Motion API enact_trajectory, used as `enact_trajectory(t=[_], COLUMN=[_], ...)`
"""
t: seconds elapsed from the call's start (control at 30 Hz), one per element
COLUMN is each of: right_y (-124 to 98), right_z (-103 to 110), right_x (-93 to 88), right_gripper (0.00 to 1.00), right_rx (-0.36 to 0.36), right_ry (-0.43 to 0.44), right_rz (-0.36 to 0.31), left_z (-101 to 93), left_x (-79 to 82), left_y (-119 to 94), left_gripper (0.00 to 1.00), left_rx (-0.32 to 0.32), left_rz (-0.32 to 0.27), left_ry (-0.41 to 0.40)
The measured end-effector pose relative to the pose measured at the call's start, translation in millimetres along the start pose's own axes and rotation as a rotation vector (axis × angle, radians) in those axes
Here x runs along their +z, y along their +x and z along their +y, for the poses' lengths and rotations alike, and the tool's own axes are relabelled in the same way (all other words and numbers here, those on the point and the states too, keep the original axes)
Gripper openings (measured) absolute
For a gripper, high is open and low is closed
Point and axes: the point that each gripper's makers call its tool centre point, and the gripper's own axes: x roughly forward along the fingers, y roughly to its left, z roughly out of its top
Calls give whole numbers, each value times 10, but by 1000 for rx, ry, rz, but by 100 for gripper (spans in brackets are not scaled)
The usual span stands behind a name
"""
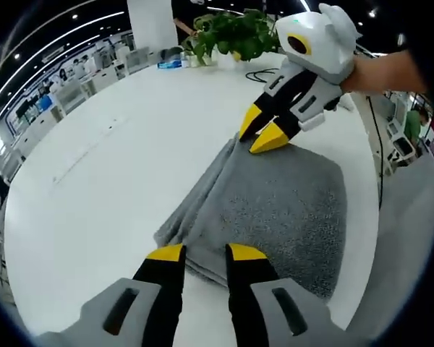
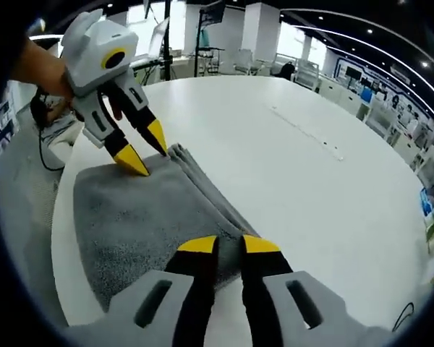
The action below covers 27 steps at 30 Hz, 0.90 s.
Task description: Fold the towel on the table until its edges align and the towel forms a compact rectangular stack.
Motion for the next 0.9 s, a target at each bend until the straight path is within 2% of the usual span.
enact_trajectory(t=[0.1, 0.17, 0.23, 0.33, 0.43, 0.5, 0.67, 0.73, 0.8, 0.9], right_y=[-36, -53, -85, -162, -263, -316, -343, -353, -319, -349], right_z=[22, -1, 13, 73, 223, 308, 481, 514, 532, 536], right_x=[34, 24, 55, 109, 164, 164, 115, 69, -12, -47], right_gripper=[12, 14, 19, 28, 31, 31, 33, 33, 34, 35], right_rx=[-14, -12, -6, -2, 34, 54, 123, 127, 131, 133], right_ry=[71, 80, 89, 83, 50, 14, -29, -48, -53, -43], right_rz=[-28, -34, -60, -87, -117, -122, -129, -115, -102, -93], left_z=[5, 20, 48, 48, -72, -121, -353, -427, -506, -597], left_x=[6, 32, 59, 117, 165, 155, 115, 113, 108, 32], left_y=[8, -11, -55, -128, -200, -237, -313, -345, -367, -376], left_gripper=[23, 23, 26, 30, 33, 35, 41, 41, 46, 52], left_rx=[3, 9, 23, 21, -28, -34, -124, -156, -200, -224], left_rz=[0, -6, -23, -68, -110, -113, -133, -147, -158, -135], left_ry=[2, 5, 1, -55, -20, 22, 52, 47, 21, 57])
